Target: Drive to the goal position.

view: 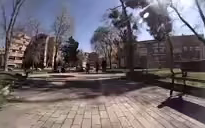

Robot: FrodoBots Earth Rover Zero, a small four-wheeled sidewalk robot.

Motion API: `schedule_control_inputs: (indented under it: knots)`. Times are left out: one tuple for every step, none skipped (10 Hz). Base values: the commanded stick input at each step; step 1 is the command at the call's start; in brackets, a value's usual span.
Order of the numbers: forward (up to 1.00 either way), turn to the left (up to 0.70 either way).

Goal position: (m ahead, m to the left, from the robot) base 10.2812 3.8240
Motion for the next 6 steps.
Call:
schedule_control_inputs:
  knots:
    - [0.85, 0.0]
    - [0.85, 0.0]
    - [0.85, 0.0]
    - [0.85, 0.0]
    - [0.85, 0.0]
    - [0.85, 0.0]
